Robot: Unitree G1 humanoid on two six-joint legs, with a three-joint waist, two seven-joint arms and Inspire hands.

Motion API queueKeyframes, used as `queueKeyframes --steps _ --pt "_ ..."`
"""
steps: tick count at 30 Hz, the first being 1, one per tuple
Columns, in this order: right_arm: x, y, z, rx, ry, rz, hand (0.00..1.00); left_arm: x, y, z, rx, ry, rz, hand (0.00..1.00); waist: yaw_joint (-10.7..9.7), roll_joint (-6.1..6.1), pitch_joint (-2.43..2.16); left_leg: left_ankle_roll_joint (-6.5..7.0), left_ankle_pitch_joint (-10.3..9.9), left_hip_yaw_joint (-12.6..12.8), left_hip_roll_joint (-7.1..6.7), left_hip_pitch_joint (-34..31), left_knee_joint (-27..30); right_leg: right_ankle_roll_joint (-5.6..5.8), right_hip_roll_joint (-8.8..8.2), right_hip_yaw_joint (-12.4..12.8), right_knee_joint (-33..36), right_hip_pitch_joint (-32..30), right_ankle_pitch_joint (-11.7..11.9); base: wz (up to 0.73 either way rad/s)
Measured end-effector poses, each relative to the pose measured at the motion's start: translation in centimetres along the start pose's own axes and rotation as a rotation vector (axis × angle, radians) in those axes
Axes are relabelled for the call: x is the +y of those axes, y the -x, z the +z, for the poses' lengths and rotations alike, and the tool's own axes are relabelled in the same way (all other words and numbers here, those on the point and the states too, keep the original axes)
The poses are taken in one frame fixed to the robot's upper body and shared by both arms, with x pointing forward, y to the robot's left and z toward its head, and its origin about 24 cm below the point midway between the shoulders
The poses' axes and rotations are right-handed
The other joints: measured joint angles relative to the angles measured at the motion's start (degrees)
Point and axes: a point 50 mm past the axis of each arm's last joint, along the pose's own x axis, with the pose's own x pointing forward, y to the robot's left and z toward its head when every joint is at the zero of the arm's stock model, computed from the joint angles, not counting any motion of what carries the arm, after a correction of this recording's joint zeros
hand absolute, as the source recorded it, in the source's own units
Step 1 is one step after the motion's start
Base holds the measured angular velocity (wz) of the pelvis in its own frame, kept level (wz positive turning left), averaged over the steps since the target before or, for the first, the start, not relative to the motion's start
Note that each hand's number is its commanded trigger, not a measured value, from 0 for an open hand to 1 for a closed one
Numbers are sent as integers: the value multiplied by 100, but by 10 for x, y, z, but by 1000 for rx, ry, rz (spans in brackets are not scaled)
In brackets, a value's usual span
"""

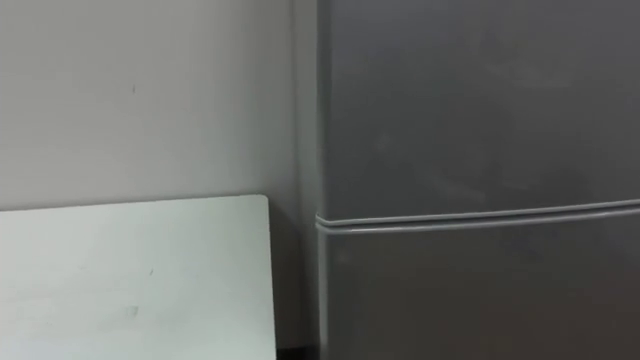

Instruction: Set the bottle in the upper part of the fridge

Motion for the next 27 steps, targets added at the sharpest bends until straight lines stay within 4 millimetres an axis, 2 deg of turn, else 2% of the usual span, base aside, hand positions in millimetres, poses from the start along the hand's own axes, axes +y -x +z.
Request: queueKeyframes --steps 1,3,4,6,10,12,15,20,27 --pt "-1 2 -7 23 18 0 0 0 0 0 0 8 2 0 -4 15 0 0 0 1 2 1 3 -1 2 3 -2 3 0 0" --pt "-5 11 -36 116 91 1 0 -2 1 -4 7 54 0 0 24 29 -1 -3 2 1 4 13 9 -11 4 23 29 6 -5 0" --pt "-5 14 -43 139 105 4 0 -3 1 -4 8 66 -3 0 34 30 0 -2 3 1 4 19 10 -14 3 24 73 4 -8 -4" --pt "-5 27 -69 226 167 46 0 -11 -1 -1 5 79 -24 0 57 34 3 -2 3 22 2 28 13 -15 4 56 63 -2 -9 -5" --pt "-7 43 -99 332 255 118 0 -18 -2 1 -1 80 -42 0 107 60 14 0 1 19 -8 19 5 7 2 99 57 -3 -27 0" --pt "-12 54 -121 396 366 183 0 -20 -2 -1 14 80 -43 0 123 86 28 1 0 2 -7 53 4 6 2 92 52 15 -27 0" --pt "-16 68 -141 449 515 302 0 -28 -4 -6 44 70 -52 0 190 136 28 1 0 25 -5 75 4 6 8 136 57 18 -26 -6" --pt "-6 87 -156 482 616 509 0 -41 -3 -6 43 14 -97 0 230 190 34 0 -2 36 -3 40 -15 2 0 107 81 -12 -33 -1" --pt "14 110 -165 492 695 763 0 -50 -4 2 -1 -38 -129 0 415 131 28 0 -2 -28 -8 0 25 -1 -8 -4 64 -21 -34 5"
